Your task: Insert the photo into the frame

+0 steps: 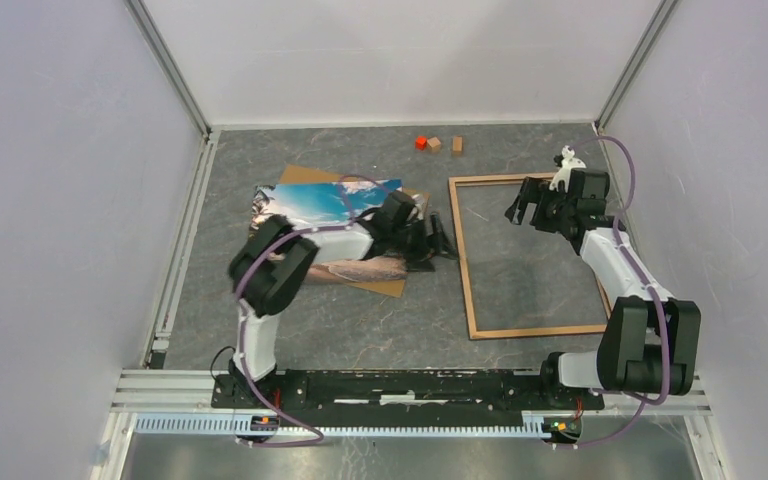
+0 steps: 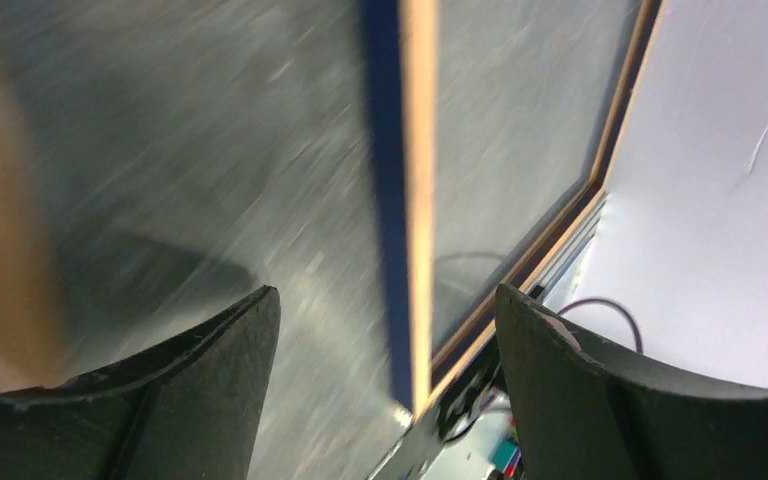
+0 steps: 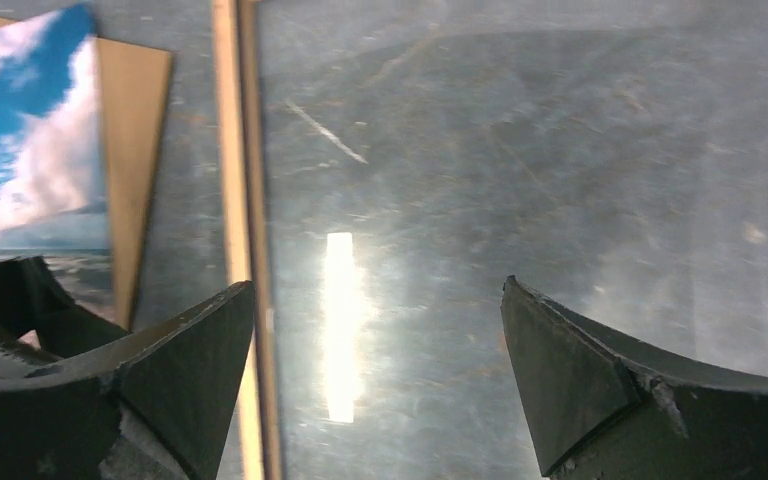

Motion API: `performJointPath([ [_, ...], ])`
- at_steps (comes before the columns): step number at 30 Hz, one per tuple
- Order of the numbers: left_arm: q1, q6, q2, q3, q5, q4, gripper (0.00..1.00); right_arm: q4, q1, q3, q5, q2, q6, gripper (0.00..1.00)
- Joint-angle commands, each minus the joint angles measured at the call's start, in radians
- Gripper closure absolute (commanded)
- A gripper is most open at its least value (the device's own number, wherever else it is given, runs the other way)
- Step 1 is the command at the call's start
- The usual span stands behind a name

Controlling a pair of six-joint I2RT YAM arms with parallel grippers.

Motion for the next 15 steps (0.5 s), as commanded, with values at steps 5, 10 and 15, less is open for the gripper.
performJointPath([
  [5,0.294,0.327,-0.707,-0.413,-0.102,-0.314,0.12,0.315,0.296,-0.069,-0.181,0.046,0.281,0.02],
  [10,0.508,0.351,-0.908,-0.5,-0.244,-0.485,0.04,0.598,0.525,-0.211,-0.167,0.084,0.573,0.02],
  [15,0.643,0.24,-0.879,-0.566,-0.221,-0.361,0.03,0.877,0.654,-0.376,-0.078,0.125,0.838,0.04],
])
